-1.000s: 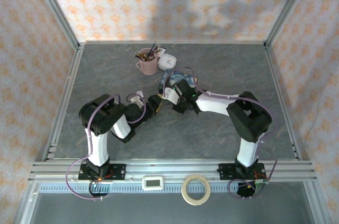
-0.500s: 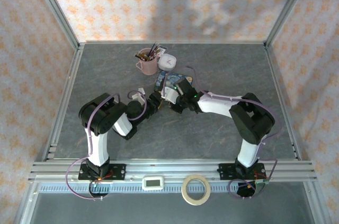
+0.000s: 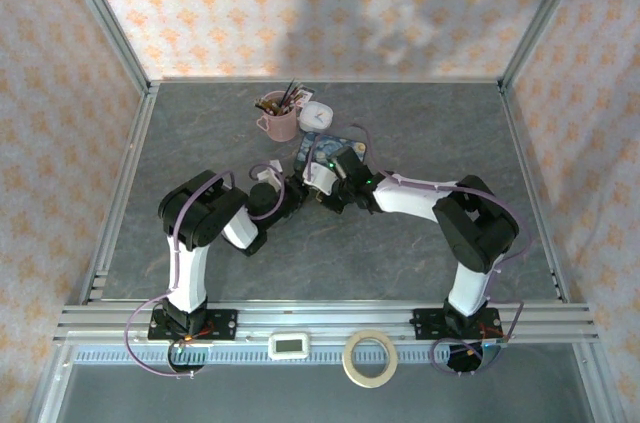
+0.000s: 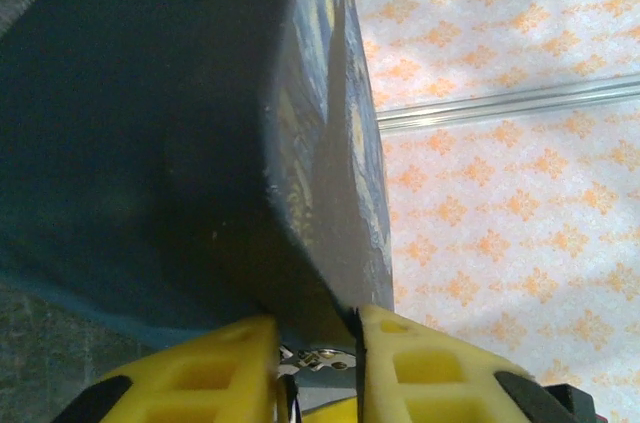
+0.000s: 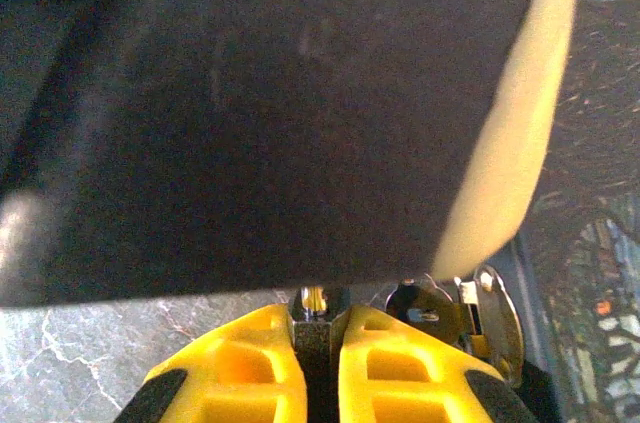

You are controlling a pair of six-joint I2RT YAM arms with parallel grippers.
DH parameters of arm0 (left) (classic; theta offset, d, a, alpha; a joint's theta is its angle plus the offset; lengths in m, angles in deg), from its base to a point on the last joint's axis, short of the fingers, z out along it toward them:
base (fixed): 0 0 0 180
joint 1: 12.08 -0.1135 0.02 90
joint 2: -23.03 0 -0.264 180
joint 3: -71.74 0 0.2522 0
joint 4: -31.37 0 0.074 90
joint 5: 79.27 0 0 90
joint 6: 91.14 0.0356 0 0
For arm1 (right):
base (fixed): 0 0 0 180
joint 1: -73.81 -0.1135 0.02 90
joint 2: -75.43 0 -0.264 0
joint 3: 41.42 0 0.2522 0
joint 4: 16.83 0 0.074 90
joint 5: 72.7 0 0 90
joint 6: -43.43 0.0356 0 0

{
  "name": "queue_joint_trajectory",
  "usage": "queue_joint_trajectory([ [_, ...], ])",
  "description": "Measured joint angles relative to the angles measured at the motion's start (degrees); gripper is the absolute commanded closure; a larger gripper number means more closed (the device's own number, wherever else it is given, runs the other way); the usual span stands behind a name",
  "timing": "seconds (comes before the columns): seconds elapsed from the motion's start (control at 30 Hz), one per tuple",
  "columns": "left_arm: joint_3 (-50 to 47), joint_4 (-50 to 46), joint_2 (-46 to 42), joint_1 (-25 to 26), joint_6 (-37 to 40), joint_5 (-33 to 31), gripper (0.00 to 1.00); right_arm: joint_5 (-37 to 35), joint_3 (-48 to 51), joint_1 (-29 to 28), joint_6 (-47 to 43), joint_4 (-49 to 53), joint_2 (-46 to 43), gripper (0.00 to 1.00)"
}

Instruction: Unlock the padlock with the key

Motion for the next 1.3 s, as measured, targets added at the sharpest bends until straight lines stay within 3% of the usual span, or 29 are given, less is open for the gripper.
queue_joint_trajectory([
  [0.13, -0.28, 1.44, 0.35, 0.11, -0.09, -0.26, 0.97, 0.09, 0.02, 0.0, 0.52, -0.55, -0.52, 1.0],
  [0.2, -0.94, 2.84, 0.35, 0.13, -0.31, -0.39, 0.92, 0.55, 0.35, 0.02, 1.11, -0.48, -1.36, 1.0],
  [0.3, -2.54, 3.23, 0.22, 0.26, -0.66, -0.2, 0.45, 1.75, 1.57, -0.24, 3.08, -0.33, -2.4, 1.0],
  [0.37, -4.39, 2.43, -0.22, 0.46, -1.05, -0.24, 0.28, 2.16, 2.1, -0.22, 5.38, 0.15, -3.65, 1.0],
  [0.6, -10.32, -1.25, -10.86, -0.96, 0.04, -1.84, 0.25, 5.4, 5.79, -0.33, 17.44, 2.73, -10.36, 1.0],
  [0.93, -10.54, -15.82, -24.09, -7.91, 7.23, -5.53, 0.24, 9.42, 15.47, -4.09, 31.43, 3.65, -14.45, 0.99],
  [1.1, -10.56, -24.39, -32.02, -12.07, 11.65, -7.67, 0.21, 9.55, 15.72, -5.01, 34.27, 2.01, -13.11, 0.9],
  [1.3, -10.51, -36.22, -43.82, -16.92, 18.12, -11.28, 0.07, 9.01, 15.72, -5.01, 35.1, 0.07, -10.27, 0.66],
])
